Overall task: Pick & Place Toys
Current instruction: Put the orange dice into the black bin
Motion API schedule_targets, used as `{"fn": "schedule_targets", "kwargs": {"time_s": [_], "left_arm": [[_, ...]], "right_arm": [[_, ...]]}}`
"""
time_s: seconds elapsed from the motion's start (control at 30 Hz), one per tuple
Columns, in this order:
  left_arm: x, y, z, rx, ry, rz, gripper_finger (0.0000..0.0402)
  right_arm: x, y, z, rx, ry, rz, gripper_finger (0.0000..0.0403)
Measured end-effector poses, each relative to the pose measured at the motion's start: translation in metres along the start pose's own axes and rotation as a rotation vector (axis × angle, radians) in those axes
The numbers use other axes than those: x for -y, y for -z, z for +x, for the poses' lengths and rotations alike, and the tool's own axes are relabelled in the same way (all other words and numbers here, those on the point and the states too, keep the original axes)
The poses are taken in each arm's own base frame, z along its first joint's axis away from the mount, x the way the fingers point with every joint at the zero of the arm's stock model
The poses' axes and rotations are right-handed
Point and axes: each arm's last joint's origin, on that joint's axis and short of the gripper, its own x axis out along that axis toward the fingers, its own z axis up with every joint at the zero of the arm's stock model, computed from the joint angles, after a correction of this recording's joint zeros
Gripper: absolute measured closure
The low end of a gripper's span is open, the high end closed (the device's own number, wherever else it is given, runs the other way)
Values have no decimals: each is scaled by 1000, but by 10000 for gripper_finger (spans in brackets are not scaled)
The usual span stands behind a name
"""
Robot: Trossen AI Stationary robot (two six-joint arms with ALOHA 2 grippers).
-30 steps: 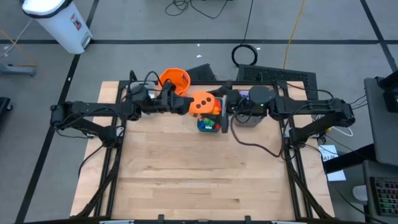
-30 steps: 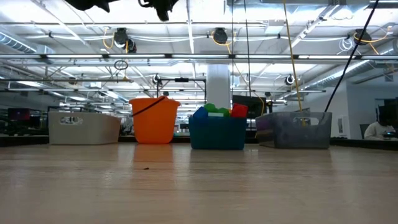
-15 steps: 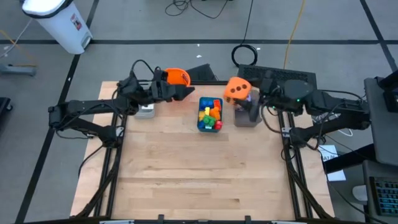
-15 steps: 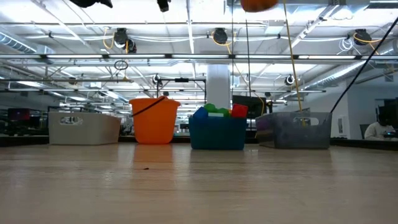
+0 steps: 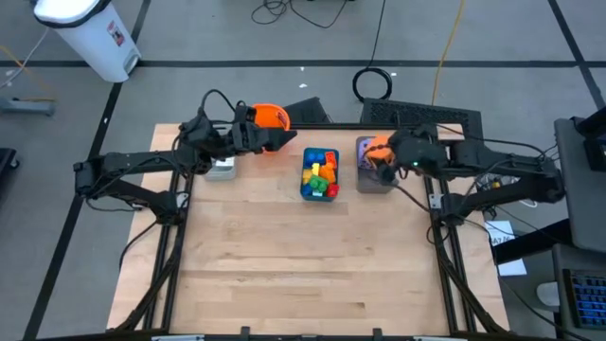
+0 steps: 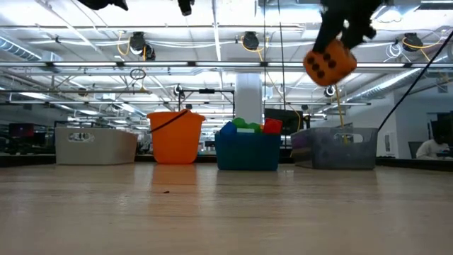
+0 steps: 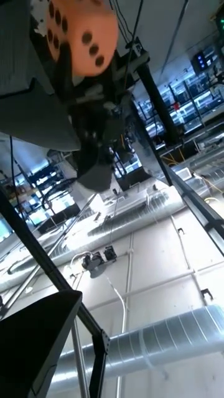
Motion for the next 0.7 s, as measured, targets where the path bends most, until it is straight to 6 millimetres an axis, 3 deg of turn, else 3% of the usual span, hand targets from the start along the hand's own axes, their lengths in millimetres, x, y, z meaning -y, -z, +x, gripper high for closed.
{"fn": "schedule_targets", "kwargs": {"time_s": [0.27,0.7], "left_arm": [[-1,0,0,-2,-2,-1,14],[-1,1,0,-21,2,7,14]], "right_arm": [[6,28,47,-72,12,158,42],[10,82,92,-114,65,260,42]]}}
